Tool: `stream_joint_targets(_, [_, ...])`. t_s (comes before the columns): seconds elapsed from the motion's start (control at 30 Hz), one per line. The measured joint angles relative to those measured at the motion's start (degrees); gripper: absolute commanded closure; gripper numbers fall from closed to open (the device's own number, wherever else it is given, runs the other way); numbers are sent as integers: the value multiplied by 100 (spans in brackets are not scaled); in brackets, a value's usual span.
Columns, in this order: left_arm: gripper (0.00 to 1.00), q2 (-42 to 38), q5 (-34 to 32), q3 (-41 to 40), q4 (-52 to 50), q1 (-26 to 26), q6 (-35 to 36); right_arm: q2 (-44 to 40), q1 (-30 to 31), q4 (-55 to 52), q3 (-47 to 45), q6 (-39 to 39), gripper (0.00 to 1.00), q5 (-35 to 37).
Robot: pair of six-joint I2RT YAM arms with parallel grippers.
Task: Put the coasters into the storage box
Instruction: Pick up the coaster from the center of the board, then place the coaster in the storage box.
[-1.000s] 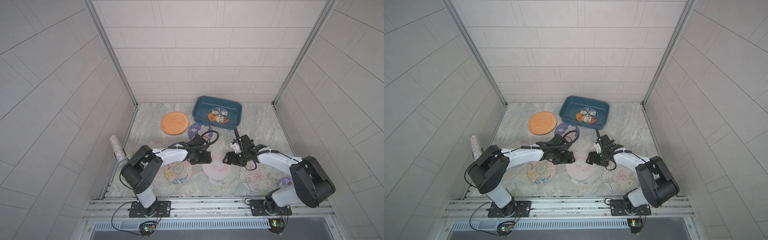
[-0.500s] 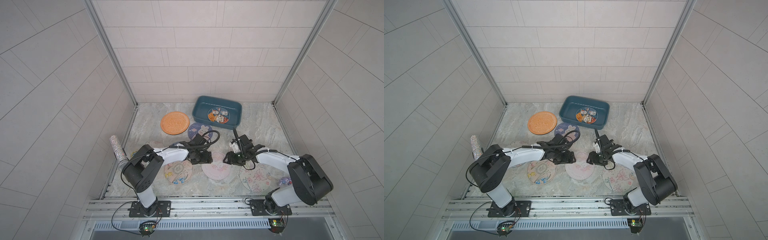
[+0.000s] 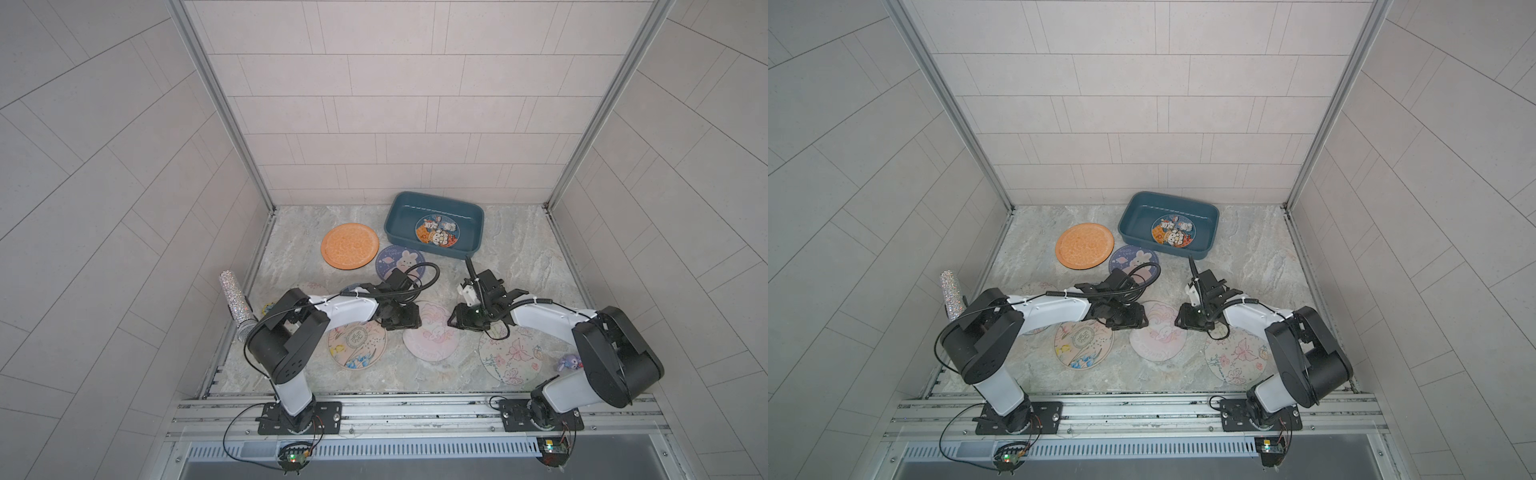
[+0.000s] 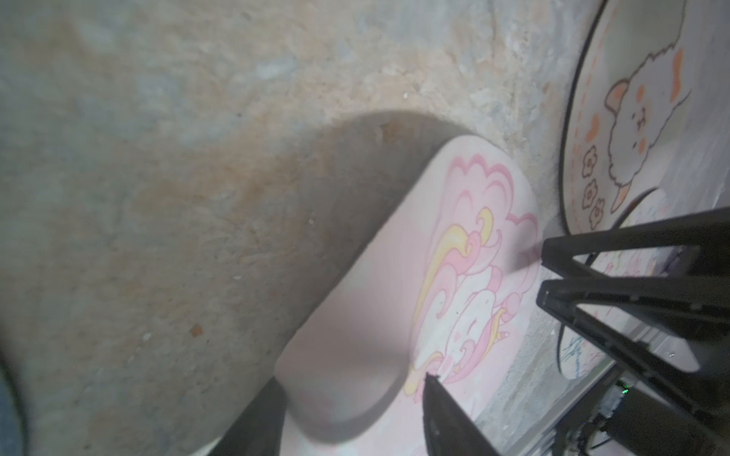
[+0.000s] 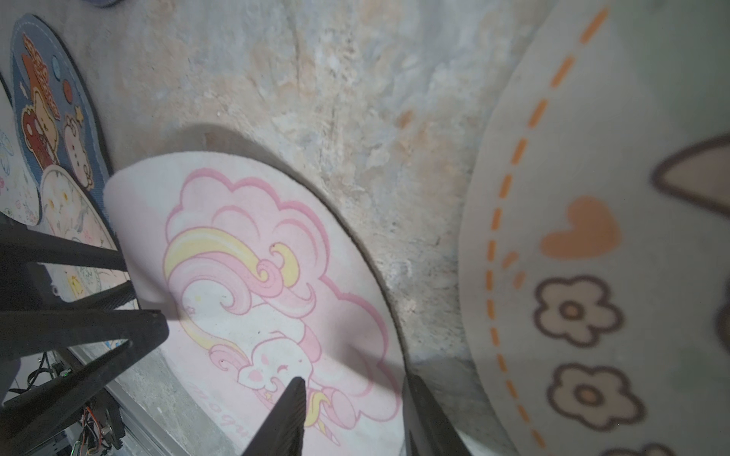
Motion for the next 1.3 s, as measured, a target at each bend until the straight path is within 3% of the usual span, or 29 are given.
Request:
stream_joint_targets(0.13, [79,44,-15,0,-129,-15,-9,-2,7,9,0,0,52,-26])
stream_joint_targets(0.37, [100,17,-55,109,-446,-17,46,-66,7,39,0,35,37,-111])
stream_joint_targets(0.53, [100,-278,-144,527,-885,111,201,-205,-63,-79,-2,66,27,-125])
stream_joint_targets(0.87, [100,-481,-162,2138,-1574,811,798,-490,-120,-133,-2,85,23,-166])
stream_joint_targets(1.3, [100,1088,472,4697,-1716,1432,1381,-503,-188,-22,-2,87,22,-387])
